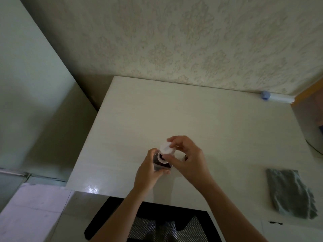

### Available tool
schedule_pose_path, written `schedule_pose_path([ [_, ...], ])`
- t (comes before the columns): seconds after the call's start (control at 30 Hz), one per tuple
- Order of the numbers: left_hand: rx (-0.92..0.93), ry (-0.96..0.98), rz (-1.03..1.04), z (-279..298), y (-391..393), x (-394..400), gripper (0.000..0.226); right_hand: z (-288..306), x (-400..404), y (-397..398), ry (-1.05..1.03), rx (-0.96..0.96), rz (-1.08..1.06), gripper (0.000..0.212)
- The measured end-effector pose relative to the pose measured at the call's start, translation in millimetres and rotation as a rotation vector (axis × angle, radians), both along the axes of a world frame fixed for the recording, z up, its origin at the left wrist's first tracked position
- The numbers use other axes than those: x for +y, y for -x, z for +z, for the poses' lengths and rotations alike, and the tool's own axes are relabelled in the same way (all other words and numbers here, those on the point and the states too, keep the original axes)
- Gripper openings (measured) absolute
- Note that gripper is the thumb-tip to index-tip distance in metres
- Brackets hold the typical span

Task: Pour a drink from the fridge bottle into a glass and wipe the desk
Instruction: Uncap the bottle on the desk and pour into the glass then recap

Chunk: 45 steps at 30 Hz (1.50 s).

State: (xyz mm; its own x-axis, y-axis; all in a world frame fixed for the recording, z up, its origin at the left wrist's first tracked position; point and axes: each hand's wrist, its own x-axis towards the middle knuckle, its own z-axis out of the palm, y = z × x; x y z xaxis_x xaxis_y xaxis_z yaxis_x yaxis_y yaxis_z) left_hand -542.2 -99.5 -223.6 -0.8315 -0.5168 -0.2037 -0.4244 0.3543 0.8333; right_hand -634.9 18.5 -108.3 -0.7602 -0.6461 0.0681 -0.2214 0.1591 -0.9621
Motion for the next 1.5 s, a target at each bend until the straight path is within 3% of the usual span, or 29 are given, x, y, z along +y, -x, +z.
schedule_pose_path([
  [0.1, 0.002, 0.032, -0.001, 3.1, -0.8, -0.5, 0.068, -9.2, -3.8, -8.4, -0.111, -0.002, 0.051, 0.031],
  [0.27, 0.008, 0.045, -0.016, 0.0, -1.1, -0.6, 0.069, -25.5, -1.7, -5.7, -0.258, 0.154, 0.042, 0.04],
  [0.47, -0.001, 0.038, -0.019, 0.0, -1.1, -1.1, 0.07, -26.0, -6.5, 3.4, -0.466, 0.435, 0.165, 0.047],
  [0.6, -0.007, 0.114, -0.063, 4.8, -0.1, -4.8, 0.071, -22.1, -9.7, 4.9, -0.685, 0.773, 0.241, 0.057],
  [0.7, -0.029, 0.125, -0.08, 5.0, 1.8, -8.3, 0.076, -20.5, -10.1, 6.2, -0.716, 0.844, 0.281, 0.06],
  [0.8, -0.044, 0.118, -0.086, 2.4, 2.0, -10.0, 0.078, -17.4, -9.3, 11.0, -0.684, 0.851, 0.274, 0.048],
  [0.87, -0.047, 0.133, -0.09, 0.6, 1.4, -10.3, 0.076, -17.7, -9.3, 14.7, -0.683, 0.759, 0.222, 0.039],
  [1.03, -0.027, 0.177, -0.072, 2.8, 0.0, -9.0, 0.075, -16.1, -20.5, 12.1, -0.874, 0.603, 0.098, 0.064],
  [1.17, -0.026, 0.187, -0.079, 5.4, -0.3, -9.3, 0.068, -9.8, -12.8, 17.4, -0.72, 0.526, 0.235, 0.074],
  [1.3, -0.045, 0.134, -0.066, 5.5, 0.0, -9.8, 0.067, -4.8, -8.9, 20.1, -0.537, 0.648, 0.397, 0.038],
  [1.37, -0.05, 0.131, -0.068, 3.8, 0.4, -9.7, 0.072, -6.9, -13.0, 15.5, -0.545, 0.588, 0.35, 0.024],
  [1.5, -0.04, 0.148, -0.081, 3.0, 0.4, -9.8, 0.073, -18.9, -21.1, 11.3, -0.601, 0.646, 0.156, 0.035],
])
